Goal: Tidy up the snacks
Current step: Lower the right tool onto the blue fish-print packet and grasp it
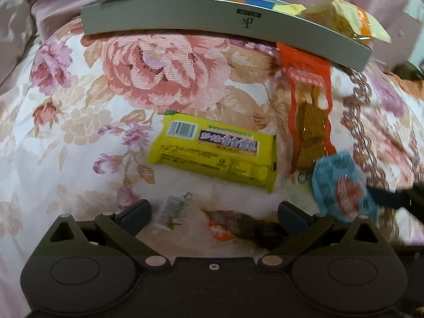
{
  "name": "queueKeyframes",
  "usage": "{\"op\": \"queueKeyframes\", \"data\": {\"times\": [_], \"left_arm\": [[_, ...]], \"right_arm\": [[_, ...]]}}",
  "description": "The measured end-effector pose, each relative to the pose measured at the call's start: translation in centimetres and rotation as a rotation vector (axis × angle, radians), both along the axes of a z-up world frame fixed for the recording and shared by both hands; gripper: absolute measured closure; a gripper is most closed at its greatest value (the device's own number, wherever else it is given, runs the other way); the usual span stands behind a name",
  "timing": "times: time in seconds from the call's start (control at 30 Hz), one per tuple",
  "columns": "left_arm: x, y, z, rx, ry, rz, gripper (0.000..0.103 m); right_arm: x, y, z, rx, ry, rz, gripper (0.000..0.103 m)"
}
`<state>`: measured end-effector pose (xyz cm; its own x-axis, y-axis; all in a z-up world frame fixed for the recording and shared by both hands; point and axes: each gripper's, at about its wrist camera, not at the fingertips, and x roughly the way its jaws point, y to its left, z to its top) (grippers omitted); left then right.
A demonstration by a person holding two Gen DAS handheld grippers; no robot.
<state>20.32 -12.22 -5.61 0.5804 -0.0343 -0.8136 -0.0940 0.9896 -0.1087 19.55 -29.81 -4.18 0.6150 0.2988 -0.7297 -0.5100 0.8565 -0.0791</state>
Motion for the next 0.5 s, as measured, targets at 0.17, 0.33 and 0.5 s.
{"op": "queueKeyframes", "data": {"times": [0.17, 0.33, 0.5], "left_arm": [[-1.9, 2.2, 0.2, -0.025, -0.03, -0.043, 0.014], [-3.3, 4.0, 0.8, -0.077, -0.032, -0.072, 0.019], [-4.2, 4.7, 1.2, -0.103, 0.003, -0.15, 0.018]], "right_arm": [[-0.3, 0.3, -0.1, -0.002, -0.021, -0.023, 0.041], [-0.8, 0.7, -0.1, 0.001, -0.037, -0.041, 0.044], [-1.8, 0.8, 0.4, 0.017, -0.052, -0.066, 0.055]]}}
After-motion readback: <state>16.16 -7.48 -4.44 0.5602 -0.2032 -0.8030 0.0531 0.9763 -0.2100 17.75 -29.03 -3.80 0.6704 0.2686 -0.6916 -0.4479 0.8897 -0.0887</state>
